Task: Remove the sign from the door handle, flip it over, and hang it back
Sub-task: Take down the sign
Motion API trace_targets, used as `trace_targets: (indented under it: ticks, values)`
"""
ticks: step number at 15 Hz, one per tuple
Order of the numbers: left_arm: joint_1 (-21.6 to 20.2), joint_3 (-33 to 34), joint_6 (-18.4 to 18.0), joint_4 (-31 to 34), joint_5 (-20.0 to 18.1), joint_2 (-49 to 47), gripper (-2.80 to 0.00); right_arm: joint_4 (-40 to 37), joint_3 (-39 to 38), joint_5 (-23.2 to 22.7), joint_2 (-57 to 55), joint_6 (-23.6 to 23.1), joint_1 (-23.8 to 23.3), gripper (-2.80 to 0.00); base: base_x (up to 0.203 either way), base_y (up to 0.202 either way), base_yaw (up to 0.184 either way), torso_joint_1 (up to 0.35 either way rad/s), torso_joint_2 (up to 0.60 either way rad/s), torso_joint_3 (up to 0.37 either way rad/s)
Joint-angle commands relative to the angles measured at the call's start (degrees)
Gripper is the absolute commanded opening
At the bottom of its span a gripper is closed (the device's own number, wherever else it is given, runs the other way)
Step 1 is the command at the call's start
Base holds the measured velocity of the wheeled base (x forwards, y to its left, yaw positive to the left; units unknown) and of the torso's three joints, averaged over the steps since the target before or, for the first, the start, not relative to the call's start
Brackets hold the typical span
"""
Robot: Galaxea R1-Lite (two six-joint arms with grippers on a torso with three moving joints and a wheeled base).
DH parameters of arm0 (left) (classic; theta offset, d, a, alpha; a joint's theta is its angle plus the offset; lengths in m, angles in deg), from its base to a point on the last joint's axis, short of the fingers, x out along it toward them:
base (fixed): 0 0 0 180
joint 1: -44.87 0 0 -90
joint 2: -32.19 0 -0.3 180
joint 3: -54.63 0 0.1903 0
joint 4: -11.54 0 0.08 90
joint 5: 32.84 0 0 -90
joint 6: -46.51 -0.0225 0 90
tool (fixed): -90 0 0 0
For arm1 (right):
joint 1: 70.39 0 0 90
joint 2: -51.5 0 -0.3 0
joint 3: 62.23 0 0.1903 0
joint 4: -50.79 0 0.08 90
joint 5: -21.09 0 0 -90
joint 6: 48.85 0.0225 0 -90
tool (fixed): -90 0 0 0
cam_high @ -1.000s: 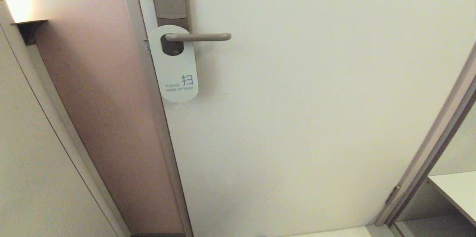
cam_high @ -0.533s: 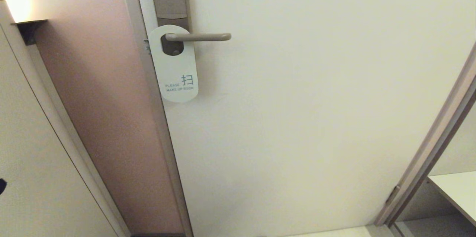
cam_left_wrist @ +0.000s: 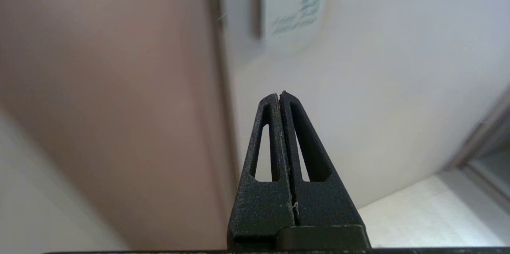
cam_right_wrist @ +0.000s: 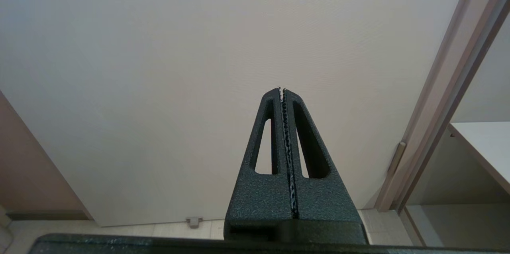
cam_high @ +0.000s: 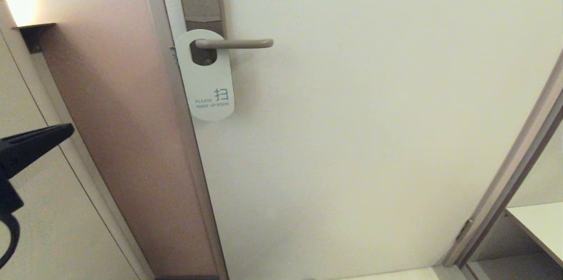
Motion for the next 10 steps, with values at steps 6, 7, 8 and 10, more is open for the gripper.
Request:
trace_targets:
  ticks: [6, 7, 8, 10]
  values:
    - [-1.79, -1.55, 4.92, -4.39, -8.60, -11.16, -2.80, 0.04, 0.00, -0.01, -0.02, 0.01, -0.04, -2.80, 0.000, 0.000, 0.000, 0.000, 0.00, 0.000]
    - [-3.15, -1.55, 5.39, -5.12, -9.94, -11.95, -2.80, 0.04, 0.00, -0.01, -0.02, 0.01, -0.03, -2.80, 0.000, 0.000, 0.000, 0.000, 0.00, 0.000]
    - [-5.36, -1.58, 5.50, -5.70, -11.35, -12.81, -2.80, 0.04, 0.00, -0.01, -0.02, 0.01, 0.05, -2.80, 0.000, 0.000, 0.000, 0.000, 0.00, 0.000]
    - [-10.30, -2.09, 5.57, -6.64, -17.61, -14.53, -2.80, 0.04, 0.00, -0.01, -0.02, 0.01, 0.04, -2.80, 0.000, 0.000, 0.000, 0.000, 0.00, 0.000]
